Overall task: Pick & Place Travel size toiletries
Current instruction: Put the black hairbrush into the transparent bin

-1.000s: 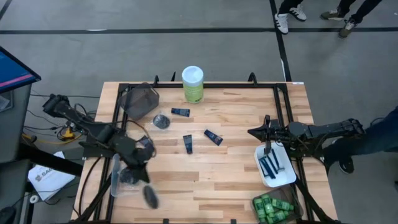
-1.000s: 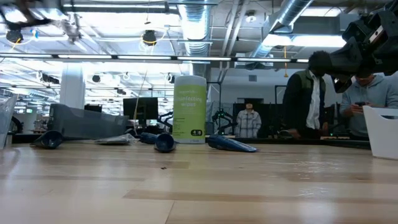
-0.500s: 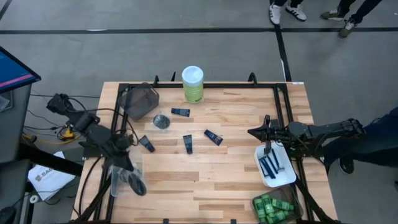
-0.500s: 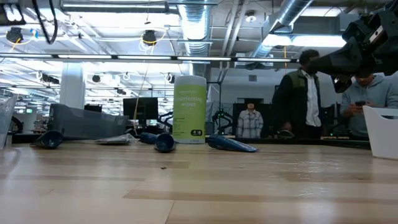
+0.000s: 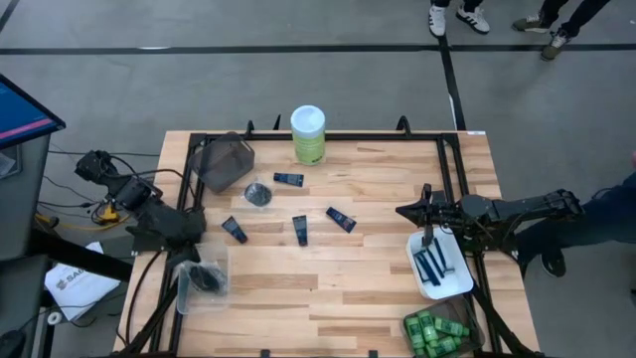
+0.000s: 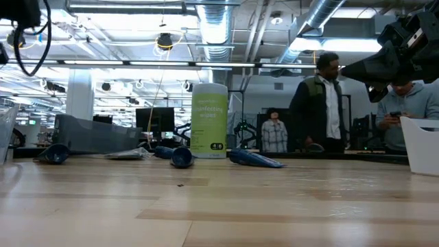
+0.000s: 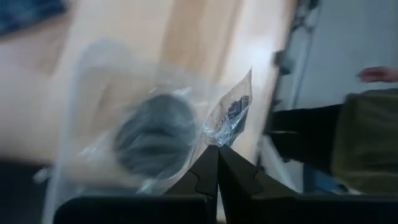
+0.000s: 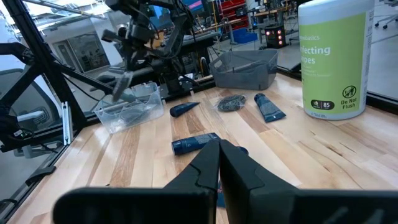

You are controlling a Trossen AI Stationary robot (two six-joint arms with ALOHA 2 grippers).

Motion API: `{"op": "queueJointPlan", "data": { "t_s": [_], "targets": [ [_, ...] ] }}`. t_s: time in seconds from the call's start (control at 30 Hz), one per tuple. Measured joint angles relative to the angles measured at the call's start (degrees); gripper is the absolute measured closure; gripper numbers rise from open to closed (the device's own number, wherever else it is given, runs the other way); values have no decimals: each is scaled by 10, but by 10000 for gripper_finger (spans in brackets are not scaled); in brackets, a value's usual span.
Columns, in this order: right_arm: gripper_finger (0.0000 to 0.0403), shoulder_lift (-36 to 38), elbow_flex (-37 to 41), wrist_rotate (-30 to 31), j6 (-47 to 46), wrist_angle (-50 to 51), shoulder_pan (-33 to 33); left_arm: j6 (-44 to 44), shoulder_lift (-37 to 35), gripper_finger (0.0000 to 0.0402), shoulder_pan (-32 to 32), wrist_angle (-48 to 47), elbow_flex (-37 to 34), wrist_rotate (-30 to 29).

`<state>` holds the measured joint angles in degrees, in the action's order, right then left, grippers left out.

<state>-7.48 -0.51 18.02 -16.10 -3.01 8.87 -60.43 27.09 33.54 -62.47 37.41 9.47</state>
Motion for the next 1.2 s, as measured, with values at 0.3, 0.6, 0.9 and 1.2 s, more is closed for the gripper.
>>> {"op": "queueJointPlan", "data": {
  "t_s": [0.3,0.6,0.9,1.2],
  "targets": [
    [397,0,0,0,0,0,0,10,7,379,0,-25,0,10],
    [397,0,0,0,0,0,0,47,47,273,0,-24,0,55],
    [397,0,0,0,0,0,0,70,76,246,0,352,0,8],
    [398,0,0,0,0,0,0,260,121,254,-2,885,0,-192]
  ]
}}
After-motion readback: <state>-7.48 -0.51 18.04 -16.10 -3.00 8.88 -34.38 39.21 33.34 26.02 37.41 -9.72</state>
